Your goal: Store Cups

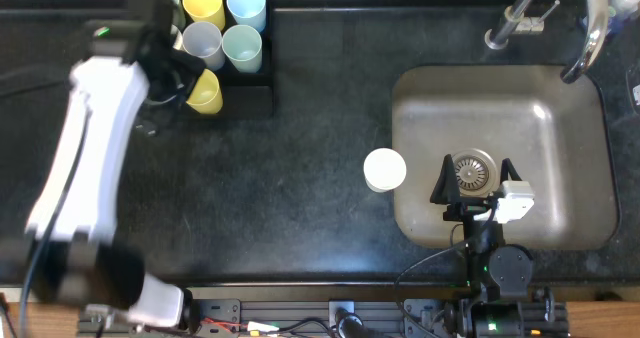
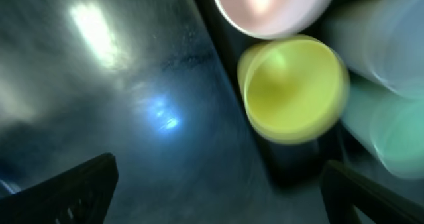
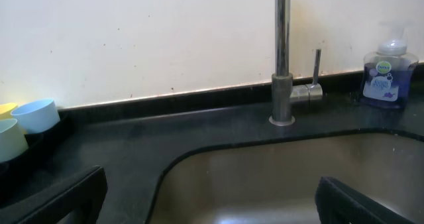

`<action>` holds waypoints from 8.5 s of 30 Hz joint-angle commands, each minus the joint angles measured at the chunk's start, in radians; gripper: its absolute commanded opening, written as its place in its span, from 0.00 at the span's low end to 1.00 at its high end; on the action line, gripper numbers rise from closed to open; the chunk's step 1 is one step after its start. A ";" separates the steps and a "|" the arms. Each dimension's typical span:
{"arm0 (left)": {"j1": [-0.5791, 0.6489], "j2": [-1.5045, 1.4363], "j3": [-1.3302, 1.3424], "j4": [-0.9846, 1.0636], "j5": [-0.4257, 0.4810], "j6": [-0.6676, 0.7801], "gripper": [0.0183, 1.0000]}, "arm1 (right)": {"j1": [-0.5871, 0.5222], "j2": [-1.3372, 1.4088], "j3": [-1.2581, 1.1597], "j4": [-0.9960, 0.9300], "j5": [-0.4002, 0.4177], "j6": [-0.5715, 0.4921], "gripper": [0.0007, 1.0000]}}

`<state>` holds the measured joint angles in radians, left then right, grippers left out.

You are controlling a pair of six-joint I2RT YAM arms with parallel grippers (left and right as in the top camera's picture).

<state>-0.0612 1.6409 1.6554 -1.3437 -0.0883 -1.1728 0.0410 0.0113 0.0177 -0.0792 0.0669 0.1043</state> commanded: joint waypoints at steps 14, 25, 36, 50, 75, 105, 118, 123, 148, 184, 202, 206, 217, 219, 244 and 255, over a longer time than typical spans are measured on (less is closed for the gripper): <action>0.000 -1.115 -0.891 0.468 -0.014 1.173 1.00 | 0.004 -0.008 -0.013 0.006 -0.004 0.005 1.00; 0.000 -1.492 -1.642 1.585 0.187 1.278 1.00 | 0.004 -0.008 -0.013 0.006 -0.004 0.005 1.00; -0.001 -1.638 -1.648 1.263 0.139 1.278 1.00 | 0.004 -0.008 -0.013 0.006 -0.004 0.005 1.00; -0.001 -1.638 -1.647 1.263 0.139 1.277 1.00 | 0.004 -0.008 -0.013 0.006 -0.004 0.005 1.00; -0.001 -1.638 -1.647 1.263 0.139 1.277 1.00 | 0.005 -0.006 0.015 0.008 -0.003 0.005 1.00; -0.001 -1.638 -1.647 1.263 0.139 1.277 1.00 | 0.235 1.566 1.490 -1.298 -0.017 -0.378 1.00; -0.001 -1.638 -1.647 1.263 0.139 1.277 1.00 | 0.248 1.728 1.489 -1.264 -0.071 -0.570 1.00; -0.001 -1.638 -1.647 1.263 0.139 1.277 1.00 | 0.254 1.738 1.465 -1.258 -0.066 -0.570 1.00; -0.001 -1.638 -1.647 1.263 0.139 1.277 1.00 | 0.252 1.782 1.345 -1.143 -0.100 -0.561 1.00; -0.001 -1.638 -1.647 1.263 0.139 1.277 1.00 | 0.672 2.398 2.864 -1.514 -0.015 -0.317 0.04; -0.001 -1.638 -1.647 1.263 0.139 1.277 1.00 | 0.684 2.569 2.862 -1.432 0.087 -0.308 0.04; -0.001 -1.638 -1.647 1.263 0.139 1.277 1.00 | 0.695 2.595 2.861 -1.436 0.085 -0.310 0.04; -0.001 -1.638 -1.647 1.263 0.139 1.277 1.00 | 0.705 2.602 2.811 -1.404 0.079 -0.332 0.04; -0.001 -1.638 -1.647 1.263 0.139 1.277 1.00 | 0.705 2.602 2.794 -1.402 0.080 -0.342 0.04; -0.001 -1.638 -1.647 1.263 0.139 1.278 1.00 | 0.699 2.618 2.750 -1.411 0.079 -0.348 0.04; -0.001 -1.638 -1.647 1.263 0.139 1.277 1.00 | 0.698 2.618 2.720 -1.389 0.057 -0.355 0.21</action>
<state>-0.0612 0.0113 0.0090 -0.0761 0.0490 0.0860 0.7395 2.6221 2.7518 -1.4815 0.1345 -0.2409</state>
